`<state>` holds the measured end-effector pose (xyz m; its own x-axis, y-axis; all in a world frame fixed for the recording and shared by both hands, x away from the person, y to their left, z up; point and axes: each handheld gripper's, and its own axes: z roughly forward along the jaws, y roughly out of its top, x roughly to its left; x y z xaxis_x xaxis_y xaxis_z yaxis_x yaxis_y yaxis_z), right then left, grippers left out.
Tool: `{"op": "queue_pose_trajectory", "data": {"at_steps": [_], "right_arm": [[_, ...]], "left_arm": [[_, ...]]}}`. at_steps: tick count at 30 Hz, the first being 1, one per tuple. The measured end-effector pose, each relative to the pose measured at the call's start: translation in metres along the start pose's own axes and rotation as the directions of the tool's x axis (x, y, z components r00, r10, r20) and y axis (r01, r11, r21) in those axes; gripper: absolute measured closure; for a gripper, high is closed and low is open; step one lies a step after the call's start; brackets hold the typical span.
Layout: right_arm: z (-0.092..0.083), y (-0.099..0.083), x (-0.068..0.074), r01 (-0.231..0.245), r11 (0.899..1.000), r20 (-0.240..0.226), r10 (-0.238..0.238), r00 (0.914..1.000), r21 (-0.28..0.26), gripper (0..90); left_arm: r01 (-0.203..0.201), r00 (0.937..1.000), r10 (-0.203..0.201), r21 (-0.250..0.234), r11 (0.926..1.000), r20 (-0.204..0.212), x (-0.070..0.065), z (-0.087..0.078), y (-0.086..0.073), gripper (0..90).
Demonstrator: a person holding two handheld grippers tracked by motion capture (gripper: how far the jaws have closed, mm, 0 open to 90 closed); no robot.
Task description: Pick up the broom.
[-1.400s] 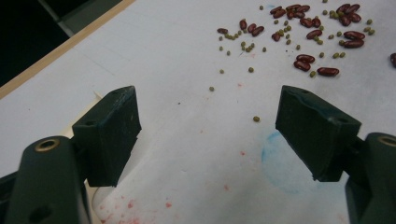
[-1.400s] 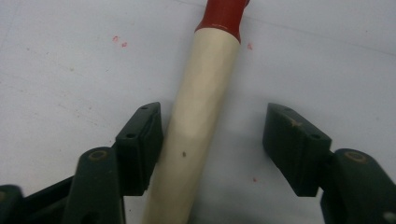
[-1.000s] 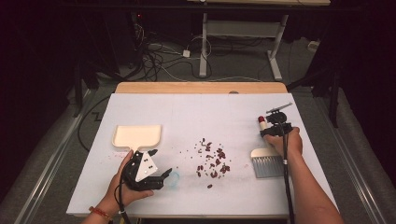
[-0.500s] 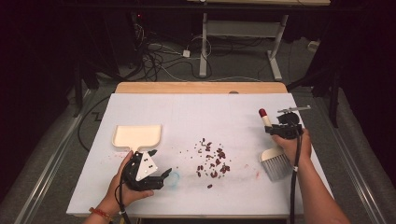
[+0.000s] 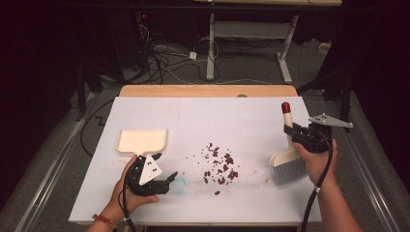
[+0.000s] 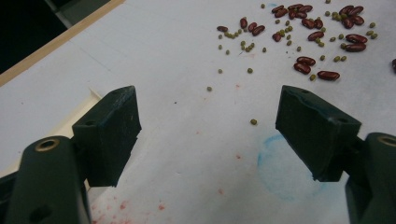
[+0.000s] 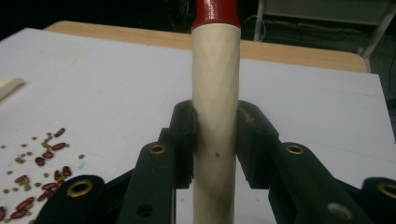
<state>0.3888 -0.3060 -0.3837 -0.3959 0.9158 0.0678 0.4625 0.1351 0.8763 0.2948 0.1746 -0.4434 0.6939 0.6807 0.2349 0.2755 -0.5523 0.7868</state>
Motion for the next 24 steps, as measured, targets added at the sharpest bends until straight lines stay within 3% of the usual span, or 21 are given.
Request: {"op": "queue_pose_trajectory", "data": {"at_steps": [12,15,24], "right_arm": [[-0.02,0.007,0.016,0.043,0.994,-0.011,-0.044,0.999,-0.102,69.9],[-0.023,0.009,0.021,0.051,0.99,-0.032,-0.055,0.9979,-0.132,69.9],[-0.029,0.012,0.032,0.066,0.979,-0.059,-0.078,0.9952,-0.195,69.9]], "left_arm": [[-0.008,1.0,0.008,-0.001,1.0,0.0,-0.001,-0.003,0.0,21.2],[-0.007,1.0,0.007,0.0,1.0,-0.001,-0.001,-0.002,0.0,21.2],[-0.01,0.9999,0.01,-0.045,0.9989,0.012,0.004,-0.01,-0.002,18.8]]}}
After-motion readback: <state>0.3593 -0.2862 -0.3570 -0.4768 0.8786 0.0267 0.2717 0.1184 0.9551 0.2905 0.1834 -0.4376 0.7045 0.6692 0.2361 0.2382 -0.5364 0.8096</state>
